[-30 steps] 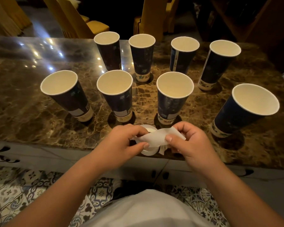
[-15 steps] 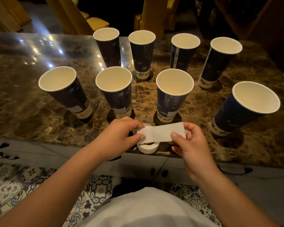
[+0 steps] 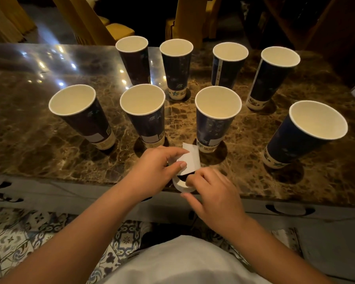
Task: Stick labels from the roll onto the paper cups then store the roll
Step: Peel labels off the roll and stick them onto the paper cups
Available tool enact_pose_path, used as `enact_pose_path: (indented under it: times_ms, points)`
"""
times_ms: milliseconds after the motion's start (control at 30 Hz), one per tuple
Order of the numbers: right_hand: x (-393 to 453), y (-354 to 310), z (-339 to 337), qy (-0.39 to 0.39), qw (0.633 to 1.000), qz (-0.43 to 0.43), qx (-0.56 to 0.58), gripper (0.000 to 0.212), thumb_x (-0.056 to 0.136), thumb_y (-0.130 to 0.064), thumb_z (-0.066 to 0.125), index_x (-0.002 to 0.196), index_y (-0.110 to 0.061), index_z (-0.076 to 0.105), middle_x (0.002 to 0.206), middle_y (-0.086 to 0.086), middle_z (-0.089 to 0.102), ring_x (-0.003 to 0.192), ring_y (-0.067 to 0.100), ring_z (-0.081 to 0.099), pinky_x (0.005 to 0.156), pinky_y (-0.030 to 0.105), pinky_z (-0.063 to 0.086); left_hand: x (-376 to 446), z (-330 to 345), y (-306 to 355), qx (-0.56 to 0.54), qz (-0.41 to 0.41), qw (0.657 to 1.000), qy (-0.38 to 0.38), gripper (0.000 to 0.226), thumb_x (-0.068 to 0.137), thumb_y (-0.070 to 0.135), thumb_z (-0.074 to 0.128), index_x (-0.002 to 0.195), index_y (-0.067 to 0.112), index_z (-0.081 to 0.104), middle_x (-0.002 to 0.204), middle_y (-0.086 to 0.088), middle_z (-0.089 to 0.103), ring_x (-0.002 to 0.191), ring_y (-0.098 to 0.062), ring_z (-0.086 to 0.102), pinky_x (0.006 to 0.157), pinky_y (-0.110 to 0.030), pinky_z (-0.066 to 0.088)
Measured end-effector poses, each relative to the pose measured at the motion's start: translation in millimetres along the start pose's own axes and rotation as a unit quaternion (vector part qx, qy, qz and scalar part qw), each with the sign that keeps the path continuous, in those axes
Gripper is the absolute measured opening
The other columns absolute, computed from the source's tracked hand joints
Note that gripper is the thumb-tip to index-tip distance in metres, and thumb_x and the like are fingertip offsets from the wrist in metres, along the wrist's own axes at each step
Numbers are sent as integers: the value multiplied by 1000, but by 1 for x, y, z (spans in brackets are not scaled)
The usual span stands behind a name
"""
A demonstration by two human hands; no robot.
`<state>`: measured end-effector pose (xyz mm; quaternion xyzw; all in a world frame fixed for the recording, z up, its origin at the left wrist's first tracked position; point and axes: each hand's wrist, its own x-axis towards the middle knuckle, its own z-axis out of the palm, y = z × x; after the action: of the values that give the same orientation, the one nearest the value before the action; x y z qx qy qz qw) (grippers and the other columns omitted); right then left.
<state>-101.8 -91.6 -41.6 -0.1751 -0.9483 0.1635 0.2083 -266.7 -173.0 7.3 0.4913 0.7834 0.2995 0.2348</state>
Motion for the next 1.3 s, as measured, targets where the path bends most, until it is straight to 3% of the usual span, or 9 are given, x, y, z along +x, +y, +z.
enact_pose_path:
  times_ms: [100, 300, 400, 500, 600, 667, 800, 967, 1300]
  points:
    - [1, 5, 0, 3, 1000, -15, -25, 17, 84, -29, 71, 95, -18, 63, 93, 1, 60, 81, 17, 57, 59, 27, 49, -2, -4, -2, -25, -1, 1000, -16, 37, 94, 25, 59, 132, 25, 60, 116, 7, 69, 105, -5, 62, 91, -38, 55]
    - [1, 20, -5, 9, 999, 3, -39, 17, 83, -23, 72, 98, -15, 67, 91, 2, 60, 77, 17, 55, 56, 24, 45, -11, -10, -1, -55, 14, 998, -41, 39, 97, 15, 55, 132, 33, 58, 128, 18, 63, 115, 5, 56, 98, -28, 50]
    - [1, 29, -7, 16, 1000, 4, -17, 20, 85, -20, 67, 104, -14, 69, 95, 2, 64, 84, 18, 57, 65, 29, 52, -14, -10, -2, -50, 0, 996, -80, 45, 98, 11, 53, 135, 36, 54, 136, 19, 57, 127, 2, 49, 106, -26, 43]
    - [2, 32, -9, 15, 999, 23, 40, 31, 84, -11, 69, 115, -13, 69, 104, 0, 69, 96, 11, 60, 82, 22, 52, -15, -9, 1, -59, -11, 995, -80, 47, 96, 10, 55, 136, 35, 53, 139, 17, 55, 129, -1, 48, 109, -29, 41]
    - [-1, 24, -15, 22, 977, 136, 160, 44, 86, -10, 70, 128, -20, 62, 114, -17, 62, 103, -8, 53, 89, 1, 40, -15, -5, 5, -62, -43, 997, -33, 50, 95, 15, 58, 140, 35, 48, 124, 11, 63, 107, -5, 59, 89, -22, 51]
    - [-5, 17, -17, 69, 961, 188, 191, 38, 86, -14, 70, 122, -24, 64, 106, -25, 57, 96, -9, 55, 84, 2, 43, -15, -1, 8, -70, -54, 996, -27, 50, 94, 16, 60, 139, 36, 47, 106, 11, 62, 92, -6, 60, 75, -19, 51]
    - [-3, 1, -22, 144, 974, 100, 142, 18, 87, -21, 67, 104, -13, 68, 94, -9, 63, 88, 1, 58, 72, 12, 48, -13, 3, 11, -87, -64, 994, -19, 37, 91, 15, 64, 122, 33, 52, 91, 8, 65, 81, -8, 64, 68, -24, 54]
    - [9, -1, -20, 82, 990, 49, 106, 20, 85, -28, 66, 99, -14, 69, 93, -2, 68, 88, 9, 60, 71, 18, 49, -14, 1, 15, -114, -41, 992, -29, 26, 89, 13, 67, 103, 30, 52, 83, 3, 71, 75, -14, 67, 65, -32, 56]
    - [15, 1, -29, 37, 995, 46, 86, 26, 88, -36, 58, 95, -19, 76, 84, -5, 74, 76, 5, 65, 62, 22, 54, -16, 2, 19, -83, 18, 996, -30, 21, 91, 16, 64, 104, 29, 53, 87, 8, 71, 82, -6, 68, 69, -22, 55]
